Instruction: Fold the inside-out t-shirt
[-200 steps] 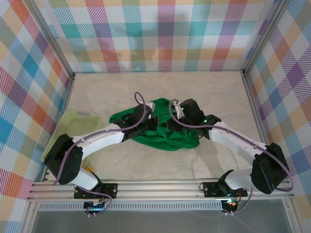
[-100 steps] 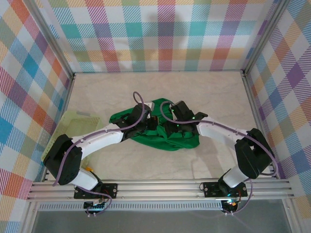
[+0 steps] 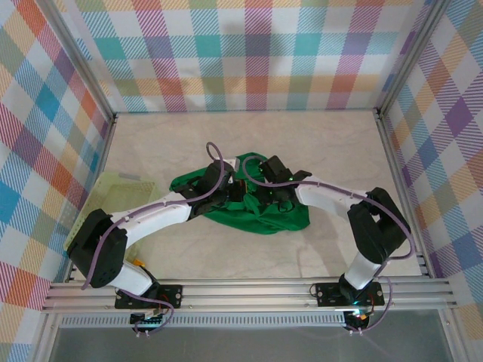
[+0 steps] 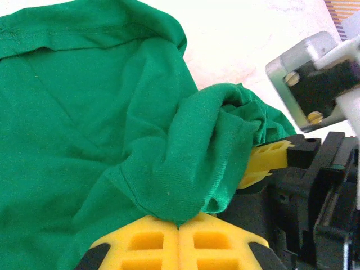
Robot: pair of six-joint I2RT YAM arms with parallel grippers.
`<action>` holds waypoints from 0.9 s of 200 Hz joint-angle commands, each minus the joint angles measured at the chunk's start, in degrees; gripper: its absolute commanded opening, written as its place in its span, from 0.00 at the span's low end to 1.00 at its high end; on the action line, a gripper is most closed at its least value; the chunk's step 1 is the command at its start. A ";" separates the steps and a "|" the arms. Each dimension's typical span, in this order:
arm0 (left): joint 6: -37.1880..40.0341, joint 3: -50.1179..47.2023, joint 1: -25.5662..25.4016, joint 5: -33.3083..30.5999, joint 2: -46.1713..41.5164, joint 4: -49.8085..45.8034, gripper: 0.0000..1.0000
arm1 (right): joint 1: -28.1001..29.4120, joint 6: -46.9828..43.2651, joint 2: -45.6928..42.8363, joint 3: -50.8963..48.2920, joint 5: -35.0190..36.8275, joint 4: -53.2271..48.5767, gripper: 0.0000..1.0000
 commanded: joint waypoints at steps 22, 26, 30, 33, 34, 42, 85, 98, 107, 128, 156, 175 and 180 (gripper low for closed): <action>-0.64 0.45 0.66 -2.62 -1.38 -1.65 0.00 | 0.14 -0.19 -1.88 0.81 -0.63 -1.19 0.03; -0.60 0.88 0.78 -3.05 -1.05 -2.42 0.00 | 0.15 -0.31 -2.64 0.59 -0.83 -1.20 0.02; -0.71 1.20 0.97 -3.47 -0.70 -3.01 0.00 | 0.15 -0.44 -3.45 0.37 -0.91 -1.22 0.00; -0.78 1.42 1.12 -3.84 -0.44 -3.52 0.00 | 0.15 -0.61 -4.13 0.17 -1.07 -1.20 0.00; -0.84 1.51 1.18 -3.92 -0.35 -3.69 0.00 | 0.15 -0.69 -4.34 0.13 -1.14 -1.20 0.00; -1.34 1.91 1.88 -4.42 0.27 -4.40 0.00 | 0.15 -1.24 -6.40 -0.52 -1.53 -1.09 0.00; -6.03 -2.52 10.13 7.24 -0.80 3.95 0.00 | -0.17 -4.80 -19.61 -5.28 -4.75 0.16 0.00; -5.57 -2.05 10.89 7.32 -1.15 3.49 0.00 | -1.27 -4.02 -22.61 -7.38 -6.67 1.36 0.00; -4.90 -1.28 10.91 6.60 -0.63 1.92 0.00 | -2.99 -3.01 -23.93 -8.93 -8.70 2.51 0.00; -4.10 0.11 11.00 6.05 1.61 -1.29 0.01 | -4.76 -1.82 -25.06 -13.34 -12.61 7.26 0.00; -1.32 3.59 10.61 2.19 4.89 -9.85 0.26 | -4.72 -1.64 -22.51 -16.33 -14.05 11.29 0.00; 0.55 4.38 9.61 -2.70 4.16 -14.89 0.45 | -4.73 -1.62 -20.54 -17.54 -13.11 12.17 0.06; 1.11 4.24 9.00 -4.09 3.47 -15.44 0.51 | -4.68 -1.71 -20.09 -17.59 -12.86 12.06 0.08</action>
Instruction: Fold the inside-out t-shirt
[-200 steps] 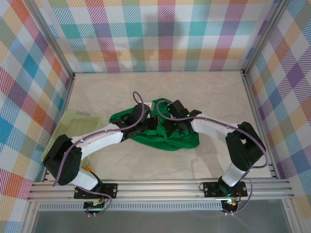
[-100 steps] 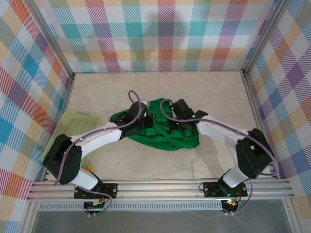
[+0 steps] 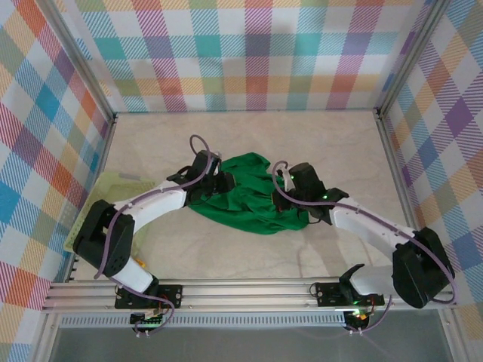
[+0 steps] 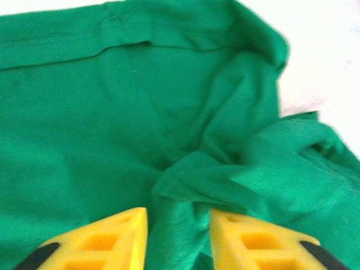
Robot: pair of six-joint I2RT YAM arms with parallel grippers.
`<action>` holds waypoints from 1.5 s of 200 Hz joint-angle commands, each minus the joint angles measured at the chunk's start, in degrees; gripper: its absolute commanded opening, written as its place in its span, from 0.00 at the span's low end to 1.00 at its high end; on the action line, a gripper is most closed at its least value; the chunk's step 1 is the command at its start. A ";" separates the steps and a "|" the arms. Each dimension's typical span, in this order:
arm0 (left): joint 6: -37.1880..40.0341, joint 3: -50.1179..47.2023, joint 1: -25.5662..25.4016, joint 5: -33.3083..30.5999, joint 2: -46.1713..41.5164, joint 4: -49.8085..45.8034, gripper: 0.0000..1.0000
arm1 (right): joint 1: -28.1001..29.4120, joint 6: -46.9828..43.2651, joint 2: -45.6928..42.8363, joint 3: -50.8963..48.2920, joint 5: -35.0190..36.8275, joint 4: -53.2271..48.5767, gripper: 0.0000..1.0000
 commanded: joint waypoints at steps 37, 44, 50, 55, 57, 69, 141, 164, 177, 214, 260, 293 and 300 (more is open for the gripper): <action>10.01 2.56 -10.91 -20.31 -5.44 -11.52 0.62 | 0.55 -0.18 2.12 0.00 -0.84 1.06 0.17; 10.92 2.10 -12.95 -22.63 -6.27 -10.88 0.63 | 0.71 -0.18 1.55 0.26 -0.76 0.87 0.16; 11.30 1.65 -14.64 -23.99 -6.85 -10.45 0.63 | 0.80 -0.18 1.10 0.36 -0.84 0.87 0.15; 11.59 1.33 -15.51 -24.21 -7.23 -9.89 0.63 | 0.88 -0.14 0.74 0.50 -1.04 0.79 0.14; 11.69 1.21 -15.85 -24.17 -7.30 -9.75 0.63 | 0.89 -0.10 0.64 0.56 -1.09 0.62 0.14; 11.52 0.91 -17.05 -23.49 -7.06 -9.43 0.63 | 0.98 -0.09 0.17 0.97 -1.52 0.34 0.12; 6.86 3.25 -16.38 -18.63 0.95 -7.42 0.62 | 1.51 -0.18 -1.31 1.06 -1.11 0.19 0.11; 5.07 2.76 -14.46 -14.55 2.36 -3.70 0.62 | 1.57 -0.22 -1.61 0.82 -0.85 0.37 0.11; 4.40 2.22 -13.59 -11.42 2.74 -1.31 0.62 | 1.61 -0.18 -1.71 0.52 -0.80 0.58 0.11; 2.31 1.02 -12.04 -5.66 3.70 4.68 0.61 | 1.60 -0.29 -1.25 0.12 -0.58 0.88 0.10; 0.50 -0.33 -10.35 -2.06 4.42 8.24 0.57 | 1.60 -0.44 -1.20 -0.13 -0.03 0.87 0.10; 0.02 -0.92 -10.34 -2.05 4.11 8.85 0.43 | 1.59 -0.37 -0.61 -0.07 -0.13 0.98 0.10; 0.04 -0.97 -10.31 -2.38 3.92 8.73 0.40 | 1.58 -0.36 -0.55 -0.13 -0.09 1.09 0.10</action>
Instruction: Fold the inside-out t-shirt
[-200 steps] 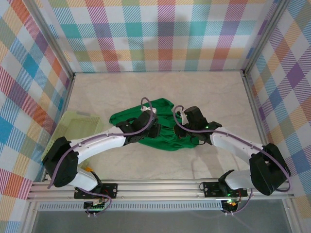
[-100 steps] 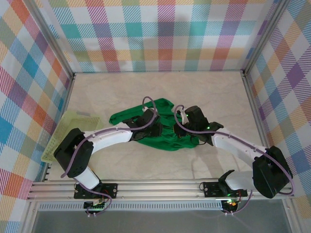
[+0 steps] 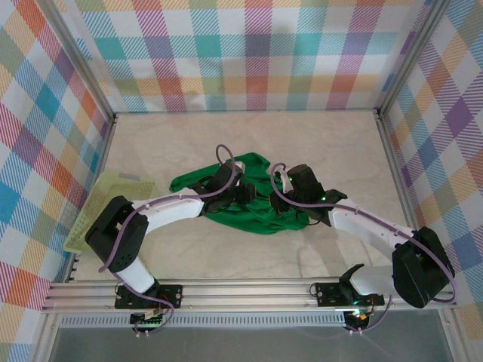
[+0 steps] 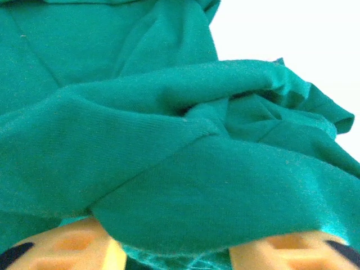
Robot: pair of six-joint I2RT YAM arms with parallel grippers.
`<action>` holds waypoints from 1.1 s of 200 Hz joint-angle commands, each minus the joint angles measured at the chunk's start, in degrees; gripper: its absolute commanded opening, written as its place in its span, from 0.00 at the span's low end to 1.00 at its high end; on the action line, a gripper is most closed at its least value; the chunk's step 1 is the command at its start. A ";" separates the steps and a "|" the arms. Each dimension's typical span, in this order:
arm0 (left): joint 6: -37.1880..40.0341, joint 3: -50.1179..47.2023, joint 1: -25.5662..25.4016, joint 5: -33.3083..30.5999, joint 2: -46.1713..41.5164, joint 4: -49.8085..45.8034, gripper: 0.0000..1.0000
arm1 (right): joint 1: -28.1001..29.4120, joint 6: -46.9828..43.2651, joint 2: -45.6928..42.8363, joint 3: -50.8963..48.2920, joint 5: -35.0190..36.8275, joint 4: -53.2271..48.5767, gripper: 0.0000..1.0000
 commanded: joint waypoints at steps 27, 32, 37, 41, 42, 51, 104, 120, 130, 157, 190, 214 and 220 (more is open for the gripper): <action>-0.66 -1.23 0.34 -0.38 -1.17 0.71 0.25 | 0.31 -0.50 0.66 0.37 0.98 0.36 0.10; -0.64 -1.26 0.40 -0.64 -1.50 0.49 0.23 | 0.35 -0.43 0.82 0.57 1.27 0.19 0.10; -0.53 -1.41 0.35 -0.94 -1.89 0.26 0.21 | 0.35 -0.42 1.01 0.75 1.76 -0.04 0.10; -0.47 -1.50 0.34 -1.24 -2.24 -0.03 0.19 | 0.37 -0.42 1.22 0.92 2.18 -0.21 0.10; -0.47 -1.55 0.34 -1.35 -2.30 -0.12 0.18 | 0.36 -0.42 1.25 0.93 2.28 -0.31 0.09; -0.17 -1.81 0.29 -1.76 -3.12 -0.69 0.12 | 0.40 -0.42 1.60 1.31 2.74 -0.65 0.09; 2.09 -3.79 -1.72 -3.83 -10.84 -3.25 0.00 | 0.40 -0.25 4.60 4.48 6.70 -2.12 0.08; 2.81 -4.69 -3.07 -4.18 -14.37 -3.68 0.00 | 0.23 -0.16 6.03 6.03 8.22 -2.93 0.08; 3.20 -5.42 -3.94 -4.52 -16.82 -4.11 0.00 | 0.15 -0.16 6.97 7.17 8.89 -3.43 0.08; 3.37 -8.23 -4.90 -5.69 -23.71 -5.16 0.00 | -0.11 -1.31 9.22 9.29 8.78 -3.31 0.10; 2.46 -11.73 -3.05 -5.26 -28.70 -4.43 0.00 | 0.17 -5.20 8.01 6.93 2.91 0.74 0.25; 2.32 -12.05 -2.13 -3.51 -27.65 -3.68 0.00 | 1.46 -7.30 3.51 4.49 1.65 1.42 0.40; 2.27 -12.11 -2.10 -3.28 -27.50 -3.26 0.00 | 1.64 -7.61 2.36 4.10 1.81 1.14 0.43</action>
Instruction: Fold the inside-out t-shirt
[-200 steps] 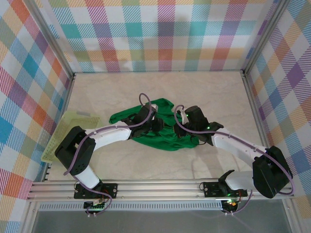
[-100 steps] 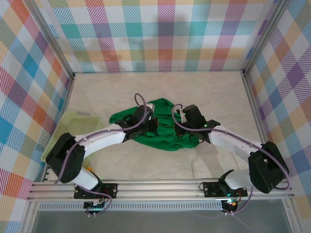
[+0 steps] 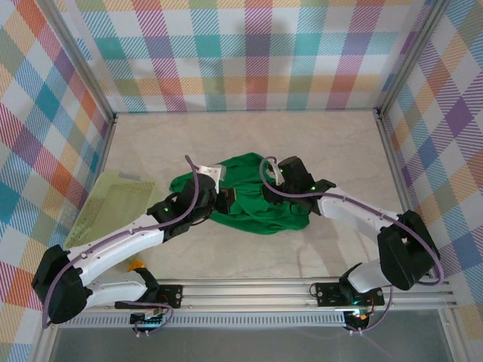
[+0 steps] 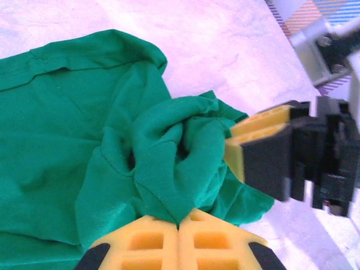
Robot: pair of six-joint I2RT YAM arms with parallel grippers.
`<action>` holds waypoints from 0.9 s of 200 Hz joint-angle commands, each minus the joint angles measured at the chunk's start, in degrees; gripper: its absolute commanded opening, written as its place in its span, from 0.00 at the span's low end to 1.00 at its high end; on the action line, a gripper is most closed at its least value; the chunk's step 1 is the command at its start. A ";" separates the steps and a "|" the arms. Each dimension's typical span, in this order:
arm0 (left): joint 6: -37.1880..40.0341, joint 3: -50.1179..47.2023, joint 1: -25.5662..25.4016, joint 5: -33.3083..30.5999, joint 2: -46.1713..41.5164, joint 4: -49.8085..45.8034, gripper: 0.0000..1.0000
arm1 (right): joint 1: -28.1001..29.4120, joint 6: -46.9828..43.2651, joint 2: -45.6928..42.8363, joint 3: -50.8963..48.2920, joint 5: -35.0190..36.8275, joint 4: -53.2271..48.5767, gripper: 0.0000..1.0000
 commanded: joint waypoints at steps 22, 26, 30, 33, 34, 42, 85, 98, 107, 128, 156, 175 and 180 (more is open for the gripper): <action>0.46 -1.01 0.81 2.62 0.85 1.59 0.00 | 1.94 -4.45 -7.54 -2.42 -3.00 1.01 0.50; 0.65 -1.03 0.80 2.96 0.93 1.82 0.00 | 2.25 -4.96 -7.66 -2.46 -3.02 1.28 0.51; 0.66 -1.03 0.81 3.26 0.97 2.02 0.00 | 2.70 -5.51 -7.62 -2.57 -2.97 1.54 0.54; 0.75 -1.02 0.85 3.47 1.02 2.13 0.00 | 3.03 -5.74 -7.63 -2.64 -2.87 1.72 0.56; 0.74 -1.03 0.87 3.52 1.04 2.13 0.00 | 3.15 -5.95 -7.58 -2.61 -2.81 1.88 0.56; 0.81 -1.00 0.82 4.03 1.12 2.36 0.00 | 4.01 -7.09 -7.15 -2.42 -2.60 2.44 0.60; 0.91 -1.02 0.80 5.05 0.49 2.69 0.00 | 6.95 -9.05 -3.07 1.28 1.81 4.13 0.73; 1.01 -0.90 0.89 5.30 0.43 2.73 0.00 | 7.46 -9.11 -2.13 2.30 4.10 4.42 0.75; 1.02 -0.89 0.87 5.65 0.46 2.76 0.00 | 7.47 -8.92 -1.68 2.84 5.07 4.72 0.75; 1.05 -1.05 0.85 5.98 0.71 3.06 0.00 | 7.48 -8.27 -1.24 3.52 6.97 5.71 0.75; 1.09 -1.00 0.87 7.15 0.96 4.04 0.00 | 7.70 -8.01 0.25 4.25 8.02 6.52 0.73; 1.28 -0.82 0.82 6.80 0.60 4.00 0.00 | 7.66 -7.58 -0.45 3.55 13.09 7.15 0.63; 1.42 -0.85 0.82 6.65 0.45 3.89 0.00 | 7.67 -7.52 -1.16 2.88 14.77 7.76 0.60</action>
